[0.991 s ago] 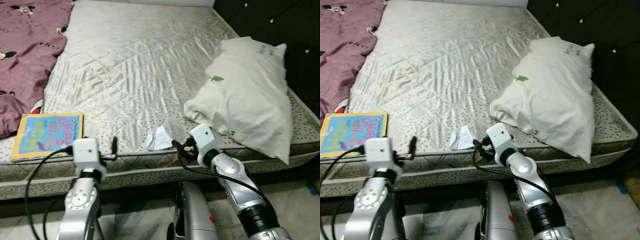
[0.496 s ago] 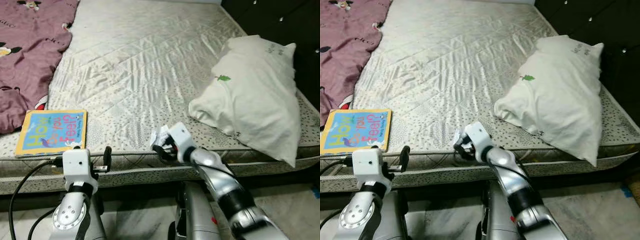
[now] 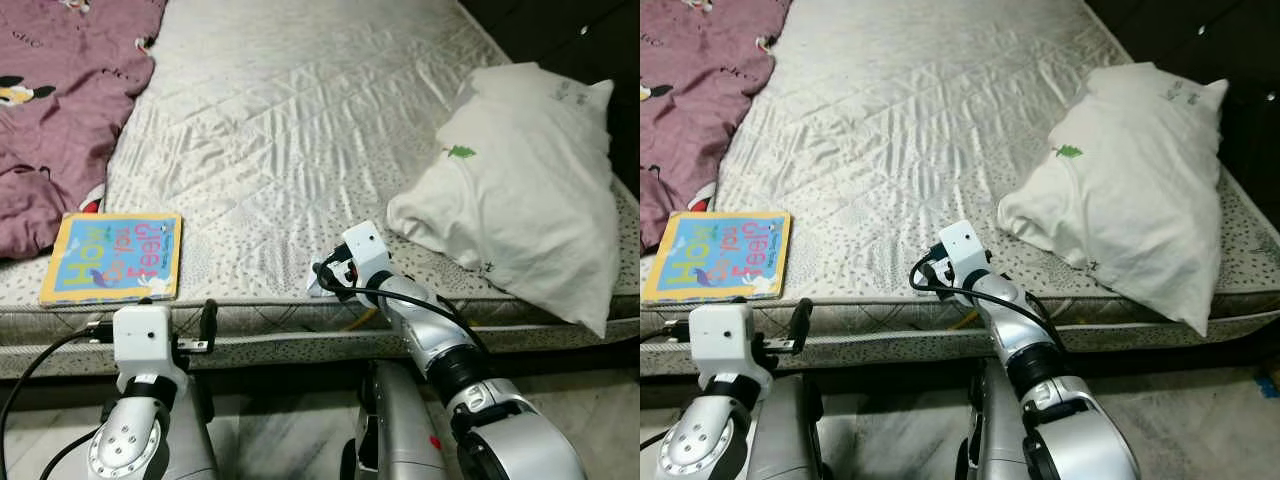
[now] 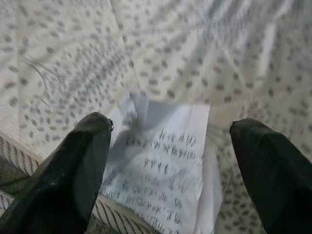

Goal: Clean up the room

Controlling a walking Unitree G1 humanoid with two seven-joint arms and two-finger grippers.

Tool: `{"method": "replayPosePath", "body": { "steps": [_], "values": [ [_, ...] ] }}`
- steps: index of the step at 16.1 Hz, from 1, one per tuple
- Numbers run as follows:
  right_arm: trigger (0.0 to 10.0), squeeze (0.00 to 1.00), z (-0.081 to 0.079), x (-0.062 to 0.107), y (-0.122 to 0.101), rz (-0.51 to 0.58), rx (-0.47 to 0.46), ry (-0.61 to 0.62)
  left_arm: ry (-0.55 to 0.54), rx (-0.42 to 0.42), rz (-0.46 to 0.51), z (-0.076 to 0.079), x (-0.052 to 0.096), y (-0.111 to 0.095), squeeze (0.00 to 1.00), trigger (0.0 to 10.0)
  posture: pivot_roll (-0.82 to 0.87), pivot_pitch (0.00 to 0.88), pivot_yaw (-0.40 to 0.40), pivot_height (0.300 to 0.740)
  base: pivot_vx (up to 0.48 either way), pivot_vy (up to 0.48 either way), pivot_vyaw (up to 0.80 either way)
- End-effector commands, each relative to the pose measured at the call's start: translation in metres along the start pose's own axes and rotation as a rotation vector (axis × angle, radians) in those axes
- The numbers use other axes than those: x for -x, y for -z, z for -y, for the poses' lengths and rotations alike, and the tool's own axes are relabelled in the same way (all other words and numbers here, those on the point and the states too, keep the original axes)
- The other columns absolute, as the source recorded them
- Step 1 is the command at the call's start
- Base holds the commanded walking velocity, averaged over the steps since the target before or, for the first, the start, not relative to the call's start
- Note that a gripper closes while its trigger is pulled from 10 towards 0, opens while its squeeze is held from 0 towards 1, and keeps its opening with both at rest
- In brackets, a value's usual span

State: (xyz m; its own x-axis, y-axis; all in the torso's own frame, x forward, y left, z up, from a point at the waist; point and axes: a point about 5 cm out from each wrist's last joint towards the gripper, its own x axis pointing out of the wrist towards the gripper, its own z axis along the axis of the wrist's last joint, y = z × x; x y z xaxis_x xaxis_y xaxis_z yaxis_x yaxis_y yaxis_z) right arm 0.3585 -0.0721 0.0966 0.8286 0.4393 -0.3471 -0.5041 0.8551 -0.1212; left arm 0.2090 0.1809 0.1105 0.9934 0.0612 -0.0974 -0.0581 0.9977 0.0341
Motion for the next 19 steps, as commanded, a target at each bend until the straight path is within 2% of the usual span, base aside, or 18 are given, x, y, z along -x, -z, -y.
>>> {"method": "replayPosePath", "body": {
  "steps": [1, 4, 6, 7, 8, 13, 19],
  "values": [
    [10.0, 0.00, 0.002, 0.000, 0.004, -0.020, -0.009, 0.012, 0.005, -0.005, -0.008, -0.001, 0.002, -0.001, 0.00, 10.0, 0.16, 0.199, -0.100, 0.524, 0.000, 0.000, 0.00],
    [10.0, 0.00, -0.005, 0.000, 0.021, -0.089, -0.008, 0.014, -0.007, -0.003, -0.020, -0.002, 0.004, -0.002, 0.00, 10.0, 0.17, 0.210, -0.106, 0.524, 0.000, 0.000, 0.00],
    [10.0, 0.00, -0.011, -0.002, 0.021, -0.091, -0.019, 0.019, -0.006, 0.001, -0.024, 0.000, 0.004, -0.002, 0.00, 10.0, 0.17, 0.212, -0.106, 0.524, 0.000, 0.000, 0.00],
    [7.5, 0.00, -0.013, -0.004, 0.019, -0.083, -0.025, 0.024, -0.005, 0.003, -0.026, 0.001, 0.004, -0.002, 0.00, 10.0, 0.17, 0.211, -0.105, 0.524, 0.000, 0.000, 0.00],
    [0.0, 0.00, -0.018, -0.007, 0.015, -0.075, -0.039, 0.024, -0.002, 0.004, -0.025, 0.002, 0.003, -0.003, 0.00, 10.0, 0.17, 0.209, -0.104, 0.524, 0.000, 0.000, 0.00],
    [0.0, 0.00, -0.029, -0.012, 0.006, -0.042, -0.095, 0.030, -0.012, 0.002, -0.008, 0.000, -0.005, -0.008, 0.00, 10.0, 0.18, 0.193, -0.110, 0.524, 0.000, 0.000, 0.00],
    [0.0, 0.00, -0.014, -0.009, 0.013, -0.042, -0.130, 0.079, -0.005, 0.014, 0.008, 0.009, -0.016, -0.008, 0.00, 10.0, 0.15, 0.159, -0.104, 0.524, 0.000, 0.000, 0.00]
  ]
}}
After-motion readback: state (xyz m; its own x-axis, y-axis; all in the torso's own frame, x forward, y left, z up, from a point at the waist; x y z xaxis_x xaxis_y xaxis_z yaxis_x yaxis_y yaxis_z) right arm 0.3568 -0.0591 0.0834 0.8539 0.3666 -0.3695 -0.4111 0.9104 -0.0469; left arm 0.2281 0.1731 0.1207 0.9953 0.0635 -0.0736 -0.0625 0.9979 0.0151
